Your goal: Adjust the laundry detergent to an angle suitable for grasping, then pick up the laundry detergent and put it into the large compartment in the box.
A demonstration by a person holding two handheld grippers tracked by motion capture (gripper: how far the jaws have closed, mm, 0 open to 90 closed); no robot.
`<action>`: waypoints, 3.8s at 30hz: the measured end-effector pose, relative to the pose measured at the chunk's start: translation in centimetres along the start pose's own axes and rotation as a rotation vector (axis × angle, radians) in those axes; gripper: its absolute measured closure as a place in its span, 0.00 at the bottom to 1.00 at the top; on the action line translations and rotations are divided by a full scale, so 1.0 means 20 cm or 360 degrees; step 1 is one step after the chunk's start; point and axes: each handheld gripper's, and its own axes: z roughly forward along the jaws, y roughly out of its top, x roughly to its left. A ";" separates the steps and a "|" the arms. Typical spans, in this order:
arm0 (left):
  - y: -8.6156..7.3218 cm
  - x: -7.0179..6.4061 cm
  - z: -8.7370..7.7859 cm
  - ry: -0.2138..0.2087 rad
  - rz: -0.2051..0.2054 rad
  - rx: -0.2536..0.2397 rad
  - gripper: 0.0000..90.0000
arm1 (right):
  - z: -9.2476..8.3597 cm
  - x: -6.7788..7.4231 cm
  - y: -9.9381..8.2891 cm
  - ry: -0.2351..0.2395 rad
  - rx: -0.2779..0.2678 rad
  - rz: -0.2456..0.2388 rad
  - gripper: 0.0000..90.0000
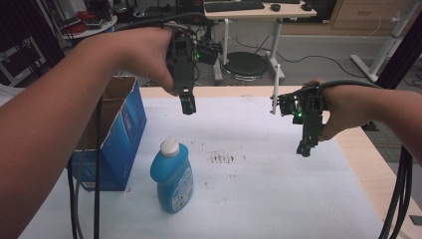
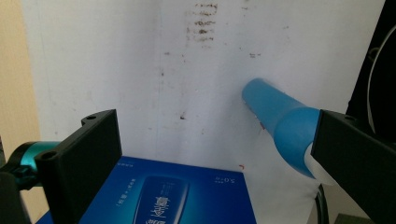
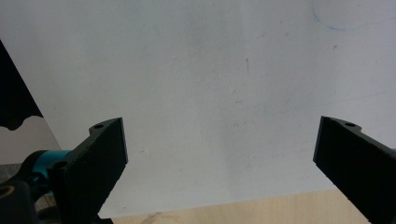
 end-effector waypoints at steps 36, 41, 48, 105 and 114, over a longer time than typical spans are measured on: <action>-0.01 0.00 -0.03 0.0026 -0.0038 0.0003 0.02 | -0.04 -0.03 -0.04 -0.0029 -0.0016 0.0002 0.02; -0.01 -0.02 -0.03 0.0052 -0.0038 0.0014 0.02 | -0.06 -0.03 -0.04 -0.0039 -0.0065 0.0026 0.02; -0.01 -0.07 -0.05 0.0062 -0.0067 0.0015 0.02 | -0.05 -0.02 -0.04 -0.0044 -0.0036 0.0003 0.02; -0.27 -0.48 0.15 0.0045 -0.1279 -0.0172 0.02 | -0.13 0.16 0.00 -0.0111 -0.0027 -0.0139 0.02; -0.30 -0.49 0.23 0.0011 -0.1316 -0.0188 0.02 | -0.12 0.15 -0.01 -0.0115 -0.0020 -0.0118 0.02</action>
